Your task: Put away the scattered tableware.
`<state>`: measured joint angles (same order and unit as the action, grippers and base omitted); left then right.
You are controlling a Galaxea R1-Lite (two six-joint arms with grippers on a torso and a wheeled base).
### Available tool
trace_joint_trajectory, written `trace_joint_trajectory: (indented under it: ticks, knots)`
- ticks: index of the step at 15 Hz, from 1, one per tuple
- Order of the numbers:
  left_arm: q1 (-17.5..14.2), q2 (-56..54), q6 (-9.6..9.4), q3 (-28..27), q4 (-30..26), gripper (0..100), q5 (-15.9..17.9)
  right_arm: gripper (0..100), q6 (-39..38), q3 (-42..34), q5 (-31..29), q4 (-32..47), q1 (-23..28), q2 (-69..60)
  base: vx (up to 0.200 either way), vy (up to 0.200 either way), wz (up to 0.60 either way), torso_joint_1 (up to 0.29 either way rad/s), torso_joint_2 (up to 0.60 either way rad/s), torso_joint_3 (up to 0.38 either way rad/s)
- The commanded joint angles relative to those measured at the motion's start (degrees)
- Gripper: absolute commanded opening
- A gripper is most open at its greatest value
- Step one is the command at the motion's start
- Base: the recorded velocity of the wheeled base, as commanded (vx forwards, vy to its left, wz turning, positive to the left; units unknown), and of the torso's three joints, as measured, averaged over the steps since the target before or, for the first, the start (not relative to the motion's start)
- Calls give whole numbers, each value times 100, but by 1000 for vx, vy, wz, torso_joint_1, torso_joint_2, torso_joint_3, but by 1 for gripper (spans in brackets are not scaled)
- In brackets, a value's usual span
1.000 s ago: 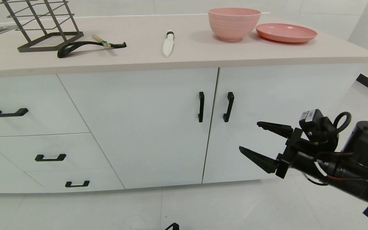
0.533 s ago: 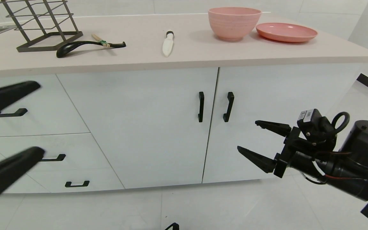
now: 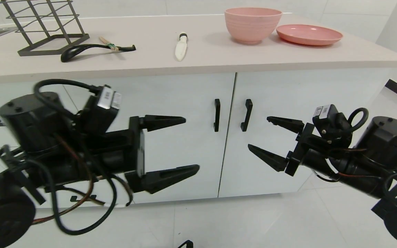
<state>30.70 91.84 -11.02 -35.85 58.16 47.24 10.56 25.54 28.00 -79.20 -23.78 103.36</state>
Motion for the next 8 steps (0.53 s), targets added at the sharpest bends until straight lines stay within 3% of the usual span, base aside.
trace_joint_trajectory:
  ticks: [1,5,8]
  knots:
    - [420,967,-295,-871,-341,100,-400,100,8,171,4,1,49,202,0,0,0,0,0,0]
    - [472,1538,-331,-1864,-595,100,-505,100,8,478,127,-8,76,492,0,0,0,0,0,0]
    - [472,1714,-339,-1987,-464,100,-496,100,8,663,258,-25,76,615,0,0,0,0,0,0]
